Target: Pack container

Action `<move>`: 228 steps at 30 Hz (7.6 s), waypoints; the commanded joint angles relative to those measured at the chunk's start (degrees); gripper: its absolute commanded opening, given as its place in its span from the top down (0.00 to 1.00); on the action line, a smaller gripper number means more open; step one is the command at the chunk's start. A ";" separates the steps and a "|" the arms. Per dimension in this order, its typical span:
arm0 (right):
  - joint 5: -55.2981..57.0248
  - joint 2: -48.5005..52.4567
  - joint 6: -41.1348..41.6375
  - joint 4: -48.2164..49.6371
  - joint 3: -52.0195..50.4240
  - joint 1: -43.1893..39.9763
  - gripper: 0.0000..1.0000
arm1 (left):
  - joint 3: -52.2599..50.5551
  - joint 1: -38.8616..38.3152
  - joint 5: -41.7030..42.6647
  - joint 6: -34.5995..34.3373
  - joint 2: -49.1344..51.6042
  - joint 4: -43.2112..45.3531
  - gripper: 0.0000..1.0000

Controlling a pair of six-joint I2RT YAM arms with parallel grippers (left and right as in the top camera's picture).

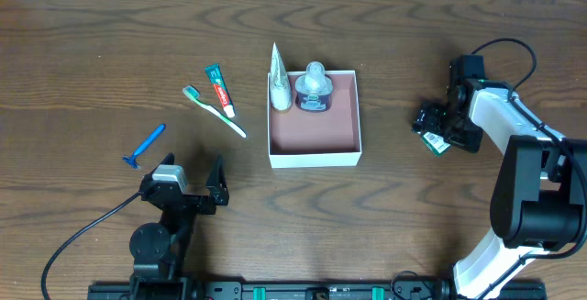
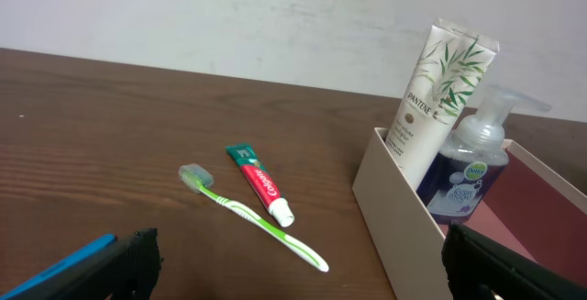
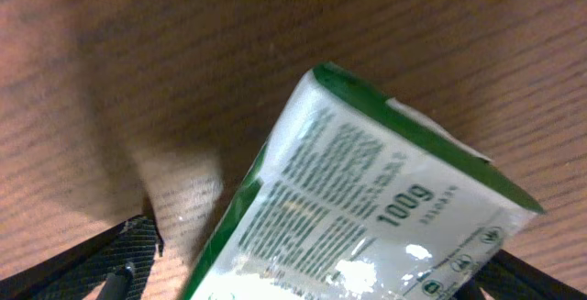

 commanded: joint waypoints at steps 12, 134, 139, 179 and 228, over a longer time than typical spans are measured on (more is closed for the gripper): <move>1.07 1.84 3.23 3.21 -1.86 -2.03 0.35 | -0.98 0.31 0.61 0.09 0.00 -1.99 0.02; -40.02 -21.77 -0.66 14.40 6.60 1.68 0.21 | -0.98 0.31 0.61 0.11 0.00 -1.99 0.02; -37.51 -22.34 -2.78 5.62 6.60 -4.11 0.17 | -0.98 0.31 0.61 0.11 0.00 -1.99 0.02; -16.50 -16.31 3.28 -3.87 6.34 -16.00 0.01 | 34.21 0.31 4.07 -5.49 26.77 -25.16 0.02; -16.50 -16.28 3.28 -3.87 6.32 -16.00 0.01 | 67.89 -1.97 -11.02 -19.63 92.74 -27.26 0.02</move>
